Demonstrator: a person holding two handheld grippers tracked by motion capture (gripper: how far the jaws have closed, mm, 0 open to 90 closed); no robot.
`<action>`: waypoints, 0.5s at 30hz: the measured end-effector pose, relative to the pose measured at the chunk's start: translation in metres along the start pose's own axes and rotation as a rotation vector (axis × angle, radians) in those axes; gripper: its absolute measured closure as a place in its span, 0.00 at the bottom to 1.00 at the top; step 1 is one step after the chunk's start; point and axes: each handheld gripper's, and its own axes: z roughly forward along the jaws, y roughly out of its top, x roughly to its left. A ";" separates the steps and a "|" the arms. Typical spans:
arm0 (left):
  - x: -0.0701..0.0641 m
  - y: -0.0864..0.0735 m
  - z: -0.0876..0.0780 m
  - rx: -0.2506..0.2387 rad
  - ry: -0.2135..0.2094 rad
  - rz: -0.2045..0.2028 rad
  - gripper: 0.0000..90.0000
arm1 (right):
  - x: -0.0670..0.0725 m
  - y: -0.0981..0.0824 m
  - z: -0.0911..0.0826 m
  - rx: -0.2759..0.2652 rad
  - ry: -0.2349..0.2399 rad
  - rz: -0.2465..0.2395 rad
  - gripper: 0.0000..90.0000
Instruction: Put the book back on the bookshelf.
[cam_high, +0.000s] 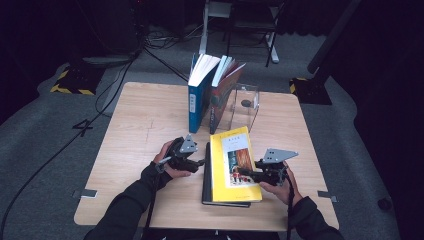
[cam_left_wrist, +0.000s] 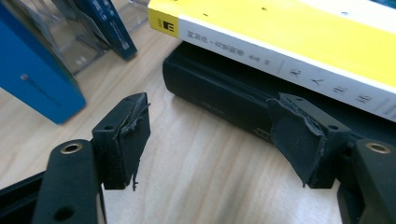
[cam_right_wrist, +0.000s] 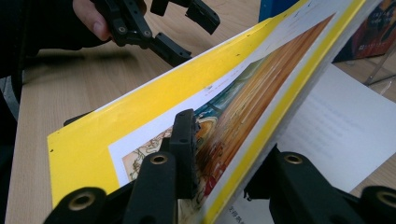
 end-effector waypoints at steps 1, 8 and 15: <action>0.000 0.001 0.001 0.006 0.001 0.004 0.32 | 0.001 0.000 -0.001 -0.003 -0.003 -0.003 0.78; 0.001 0.010 0.008 0.002 -0.008 -0.001 0.32 | 0.003 0.002 -0.005 -0.031 0.003 -0.021 0.79; 0.007 0.018 0.013 -0.013 -0.005 -0.023 0.32 | 0.007 0.004 -0.010 -0.063 0.013 -0.043 0.79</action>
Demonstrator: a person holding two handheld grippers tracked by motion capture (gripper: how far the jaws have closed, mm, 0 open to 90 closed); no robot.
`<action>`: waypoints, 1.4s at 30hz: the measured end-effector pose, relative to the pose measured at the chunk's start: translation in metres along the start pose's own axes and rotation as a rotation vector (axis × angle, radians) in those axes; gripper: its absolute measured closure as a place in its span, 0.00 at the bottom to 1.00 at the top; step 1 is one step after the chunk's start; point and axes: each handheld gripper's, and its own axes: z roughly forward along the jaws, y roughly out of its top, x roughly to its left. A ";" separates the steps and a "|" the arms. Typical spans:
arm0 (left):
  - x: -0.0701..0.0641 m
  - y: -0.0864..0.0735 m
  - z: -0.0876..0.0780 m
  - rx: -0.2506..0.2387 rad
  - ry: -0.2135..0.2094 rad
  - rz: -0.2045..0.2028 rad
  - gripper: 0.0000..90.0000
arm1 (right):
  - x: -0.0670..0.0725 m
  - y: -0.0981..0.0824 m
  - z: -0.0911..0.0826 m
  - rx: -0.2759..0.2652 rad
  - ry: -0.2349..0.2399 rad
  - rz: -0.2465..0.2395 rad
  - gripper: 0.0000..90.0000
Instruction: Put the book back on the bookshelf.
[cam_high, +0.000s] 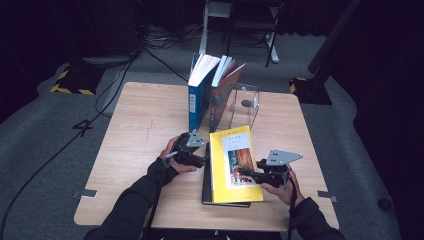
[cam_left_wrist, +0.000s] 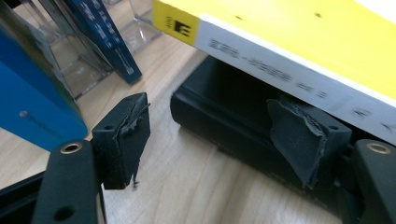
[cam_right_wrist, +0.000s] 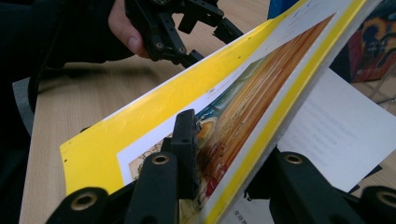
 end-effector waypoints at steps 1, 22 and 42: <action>0.001 0.001 0.000 -0.007 -0.001 -0.008 0.32 | 0.001 0.001 -0.001 -0.005 -0.001 -0.007 0.79; 0.015 0.042 -0.006 -0.130 -0.121 -0.041 0.55 | 0.012 0.012 -0.021 -0.109 -0.044 -0.107 0.80; -0.003 0.087 -0.038 -0.215 -0.196 0.092 0.92 | 0.020 0.025 -0.025 -0.115 -0.104 -0.186 0.84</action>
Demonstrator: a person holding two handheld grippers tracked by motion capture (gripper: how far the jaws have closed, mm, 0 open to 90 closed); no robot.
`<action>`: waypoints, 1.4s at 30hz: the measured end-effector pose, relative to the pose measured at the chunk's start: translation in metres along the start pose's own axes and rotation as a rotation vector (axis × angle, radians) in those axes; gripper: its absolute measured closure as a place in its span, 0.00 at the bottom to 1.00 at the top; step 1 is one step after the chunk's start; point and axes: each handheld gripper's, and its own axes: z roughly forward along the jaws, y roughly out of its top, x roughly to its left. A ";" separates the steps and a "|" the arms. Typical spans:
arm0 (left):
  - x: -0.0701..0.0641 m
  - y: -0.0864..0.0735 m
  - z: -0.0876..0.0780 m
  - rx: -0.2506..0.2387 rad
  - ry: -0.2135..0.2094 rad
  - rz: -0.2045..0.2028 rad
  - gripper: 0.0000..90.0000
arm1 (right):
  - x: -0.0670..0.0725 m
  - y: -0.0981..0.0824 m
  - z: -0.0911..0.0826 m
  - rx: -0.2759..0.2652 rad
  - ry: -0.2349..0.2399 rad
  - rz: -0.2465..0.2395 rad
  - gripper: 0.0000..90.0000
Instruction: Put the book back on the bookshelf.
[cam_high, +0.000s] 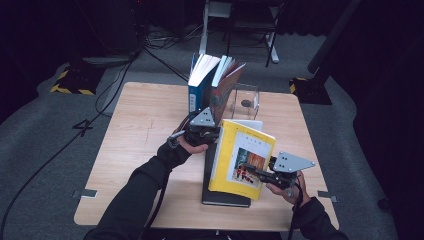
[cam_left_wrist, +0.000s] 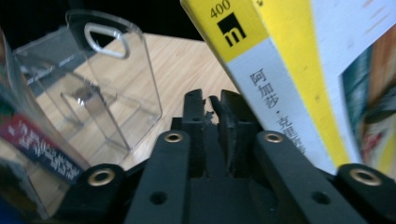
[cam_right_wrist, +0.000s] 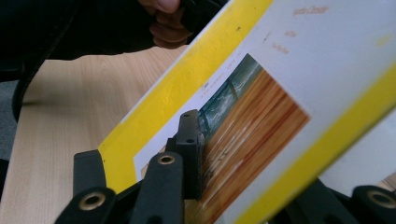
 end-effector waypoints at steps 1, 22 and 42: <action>-0.001 0.001 -0.001 -0.001 -0.005 0.004 0.92 | 0.000 0.000 -0.001 -0.005 -0.002 0.001 0.85; -0.036 -0.003 -0.033 -0.100 0.030 0.053 0.84 | 0.011 0.003 -0.004 -0.049 -0.037 -0.037 0.86; -0.072 -0.029 -0.045 -0.099 0.061 0.056 0.64 | 0.024 0.008 -0.034 -0.086 -0.053 -0.063 0.81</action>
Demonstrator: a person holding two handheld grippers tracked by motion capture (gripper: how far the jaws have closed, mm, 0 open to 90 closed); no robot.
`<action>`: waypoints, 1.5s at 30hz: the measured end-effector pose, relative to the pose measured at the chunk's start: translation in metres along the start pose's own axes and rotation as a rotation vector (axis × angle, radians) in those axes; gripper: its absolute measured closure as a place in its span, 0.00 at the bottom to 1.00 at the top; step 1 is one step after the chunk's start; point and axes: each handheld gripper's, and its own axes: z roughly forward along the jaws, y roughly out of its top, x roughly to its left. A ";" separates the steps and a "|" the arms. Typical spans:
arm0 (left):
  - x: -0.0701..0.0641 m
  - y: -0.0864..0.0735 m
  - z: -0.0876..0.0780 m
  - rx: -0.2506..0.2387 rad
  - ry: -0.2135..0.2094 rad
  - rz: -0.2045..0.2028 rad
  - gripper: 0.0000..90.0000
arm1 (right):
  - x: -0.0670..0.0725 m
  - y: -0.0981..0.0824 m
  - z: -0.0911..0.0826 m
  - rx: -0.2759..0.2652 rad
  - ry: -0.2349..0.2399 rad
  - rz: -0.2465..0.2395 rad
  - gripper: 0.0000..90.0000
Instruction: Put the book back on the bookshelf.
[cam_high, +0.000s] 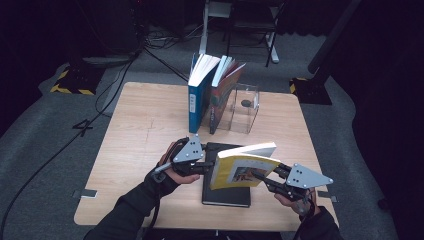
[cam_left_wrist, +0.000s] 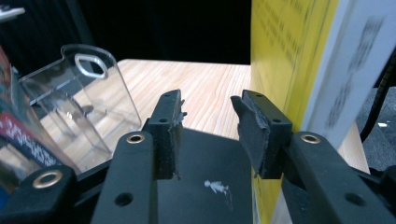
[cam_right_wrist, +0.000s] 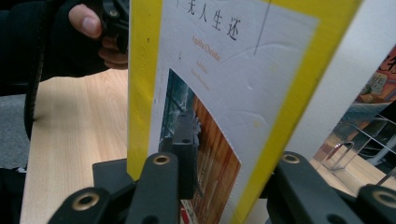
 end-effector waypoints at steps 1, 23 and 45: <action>0.000 -0.003 -0.001 0.007 0.011 -0.005 0.61 | 0.000 0.000 -0.001 0.005 0.002 0.004 0.82; -0.017 -0.051 -0.010 0.163 -0.034 -0.006 0.41 | 0.006 -0.001 -0.008 0.013 0.028 -0.010 0.86; -0.034 -0.024 0.035 0.057 -0.114 -0.028 0.59 | 0.005 -0.002 -0.014 0.025 -0.053 -0.053 0.69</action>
